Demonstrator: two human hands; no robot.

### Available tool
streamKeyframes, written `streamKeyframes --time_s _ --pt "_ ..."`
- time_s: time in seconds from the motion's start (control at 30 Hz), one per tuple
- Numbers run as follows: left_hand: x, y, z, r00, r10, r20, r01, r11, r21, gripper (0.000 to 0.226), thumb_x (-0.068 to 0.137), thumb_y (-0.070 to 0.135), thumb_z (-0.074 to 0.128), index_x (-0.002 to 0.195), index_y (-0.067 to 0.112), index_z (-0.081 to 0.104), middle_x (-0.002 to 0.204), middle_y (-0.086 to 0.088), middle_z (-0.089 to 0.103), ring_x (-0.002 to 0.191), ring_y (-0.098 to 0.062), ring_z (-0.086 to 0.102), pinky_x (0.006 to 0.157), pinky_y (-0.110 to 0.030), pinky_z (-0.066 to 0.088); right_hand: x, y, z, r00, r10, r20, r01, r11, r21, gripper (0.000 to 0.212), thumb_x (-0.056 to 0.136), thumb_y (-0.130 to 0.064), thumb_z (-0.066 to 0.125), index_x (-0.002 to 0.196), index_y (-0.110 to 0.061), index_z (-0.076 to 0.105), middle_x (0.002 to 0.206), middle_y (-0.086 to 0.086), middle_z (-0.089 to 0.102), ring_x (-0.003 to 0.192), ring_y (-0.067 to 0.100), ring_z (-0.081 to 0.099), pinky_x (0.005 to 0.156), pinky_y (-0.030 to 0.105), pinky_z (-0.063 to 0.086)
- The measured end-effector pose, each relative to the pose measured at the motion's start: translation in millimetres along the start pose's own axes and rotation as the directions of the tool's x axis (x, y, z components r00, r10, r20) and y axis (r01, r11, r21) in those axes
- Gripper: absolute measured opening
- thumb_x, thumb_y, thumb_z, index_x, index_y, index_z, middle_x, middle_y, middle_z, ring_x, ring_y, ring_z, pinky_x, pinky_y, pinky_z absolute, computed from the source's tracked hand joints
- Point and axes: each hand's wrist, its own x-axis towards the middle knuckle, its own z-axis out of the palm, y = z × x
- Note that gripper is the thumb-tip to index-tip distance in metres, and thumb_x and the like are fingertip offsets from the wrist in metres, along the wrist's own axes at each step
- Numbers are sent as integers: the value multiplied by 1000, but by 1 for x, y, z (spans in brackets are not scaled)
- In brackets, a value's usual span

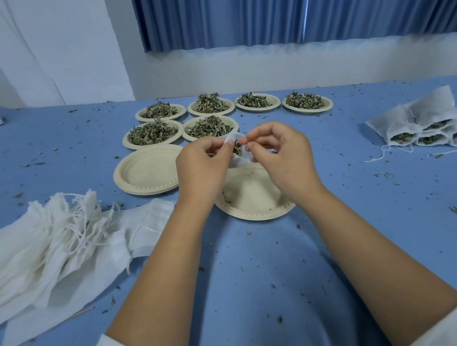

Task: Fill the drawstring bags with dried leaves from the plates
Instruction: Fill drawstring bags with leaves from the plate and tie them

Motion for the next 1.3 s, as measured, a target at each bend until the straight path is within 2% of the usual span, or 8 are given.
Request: streamKeyframes --time_s 0.33,0.47,0.73,0.87,0.97,1.07,1.17,1.3 --pt "1 1 1 1000 -20 13 20 1000 -4 16 89 24 68 76 17 73 61 7 66 59 -9 59 70 -31 52 0 4 12 999 -34 -9 34 996 -77 26 81 -2 71 82 -27 61 82 -14 68 79 -2 66 71 20 54" --pt "0 0 0 1000 -10 17 11 1000 -13 17 90 25 68 75 18 73 57 10 64 55 -4 57 65 -25 50 0 7 11 997 -76 -1 75 986 -148 22 83 -11 72 81 -30 62 77 -21 67 81 -6 64 63 11 43" --pt "1 0 -2 998 -48 -51 44 995 -88 17 91 23 67 78 13 73 66 5 69 71 -19 68 81 -43 57 7 9 -6 995 2 -99 -12 995 -97 30 88 -5 55 81 -33 64 78 -15 71 75 -6 64 65 13 47" --pt "3 -1 -4 994 -66 -84 56 992 -110 17 92 23 66 80 13 73 66 7 68 68 -14 66 82 -44 57 10 26 -12 958 249 145 -130 820 -557 28 91 -5 51 92 -23 73 100 -6 71 87 4 62 75 12 42" --pt "4 -1 -5 994 -77 -77 68 991 -116 20 92 23 65 73 19 71 62 9 66 65 -11 64 82 -43 57 6 39 -6 895 345 282 -19 662 -750 36 93 -1 42 119 -11 67 126 4 63 115 23 56 97 33 45" --pt "3 -1 -5 994 -80 -72 71 990 -125 20 92 23 65 74 19 71 61 10 66 65 -10 64 82 -43 57 6 40 -1 878 339 338 37 655 -754 48 94 2 37 133 -18 57 135 5 58 124 22 51 101 36 44" --pt "4 -2 -5 995 -80 -68 72 990 -119 19 92 23 66 74 18 71 62 9 67 66 -11 65 83 -43 57 6 37 -2 869 310 386 51 720 -692 51 91 8 35 129 -18 59 129 0 62 121 14 56 101 28 44" --pt "5 -2 -5 995 -78 -70 70 992 -104 19 92 24 66 75 15 72 62 8 67 66 -13 65 82 -43 57 3 29 -4 859 283 427 19 815 -579 47 88 8 38 112 -19 67 107 -5 71 99 3 62 76 2 40"
